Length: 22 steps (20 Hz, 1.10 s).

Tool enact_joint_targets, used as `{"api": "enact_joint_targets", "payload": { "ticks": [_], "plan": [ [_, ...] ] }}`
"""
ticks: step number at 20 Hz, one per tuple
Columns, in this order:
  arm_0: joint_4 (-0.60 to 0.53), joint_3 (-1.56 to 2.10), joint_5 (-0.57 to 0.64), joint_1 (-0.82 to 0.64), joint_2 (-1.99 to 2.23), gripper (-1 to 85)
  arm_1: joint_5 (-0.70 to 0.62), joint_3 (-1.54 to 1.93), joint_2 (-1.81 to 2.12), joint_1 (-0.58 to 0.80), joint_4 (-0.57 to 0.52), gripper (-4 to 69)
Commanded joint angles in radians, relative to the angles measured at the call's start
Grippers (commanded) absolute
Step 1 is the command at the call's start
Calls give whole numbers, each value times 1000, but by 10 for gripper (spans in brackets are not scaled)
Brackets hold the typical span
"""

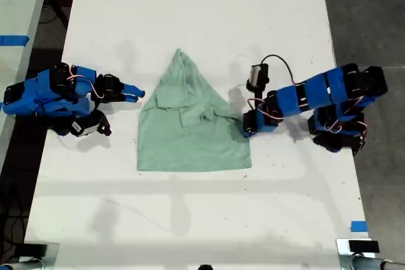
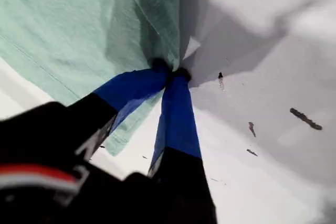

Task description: Fold t shirt

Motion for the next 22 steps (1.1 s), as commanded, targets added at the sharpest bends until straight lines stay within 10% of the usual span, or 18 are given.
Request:
{"api": "enact_joint_targets", "payload": {
  "ticks": [1,11,15,22],
  "plan": [
    [3,-11,-9,-11,5,120,28,-29,46,-2,49,8],
    [3,-11,-9,-11,5,120,23,-235,-21,-51,144,177],
    [3,-11,-9,-11,5,120,14,-215,-107,-31,110,-5],
    [3,-11,-9,-11,5,120,35,-308,5,-38,255,-5]
  ]
}}
